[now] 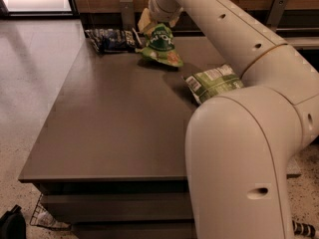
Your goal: Move green rice chip bag near blue chip bag
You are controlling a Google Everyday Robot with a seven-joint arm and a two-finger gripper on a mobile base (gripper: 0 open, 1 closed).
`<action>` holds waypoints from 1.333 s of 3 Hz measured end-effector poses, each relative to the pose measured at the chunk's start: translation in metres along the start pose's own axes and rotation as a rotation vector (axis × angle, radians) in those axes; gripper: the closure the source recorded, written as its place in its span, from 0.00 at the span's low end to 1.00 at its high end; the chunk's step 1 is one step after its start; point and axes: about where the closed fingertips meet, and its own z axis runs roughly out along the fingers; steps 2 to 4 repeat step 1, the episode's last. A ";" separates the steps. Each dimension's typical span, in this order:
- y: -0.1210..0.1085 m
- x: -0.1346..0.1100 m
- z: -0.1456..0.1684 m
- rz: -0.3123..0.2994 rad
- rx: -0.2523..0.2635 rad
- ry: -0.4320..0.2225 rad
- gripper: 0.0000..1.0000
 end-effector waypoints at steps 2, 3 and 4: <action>0.000 0.000 0.001 0.000 -0.001 0.001 0.00; 0.000 0.000 0.001 0.000 -0.001 0.001 0.00; 0.000 0.000 0.001 0.000 -0.001 0.001 0.00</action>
Offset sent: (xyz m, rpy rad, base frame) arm 0.0000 0.0000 0.0000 0.0000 0.0000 0.0000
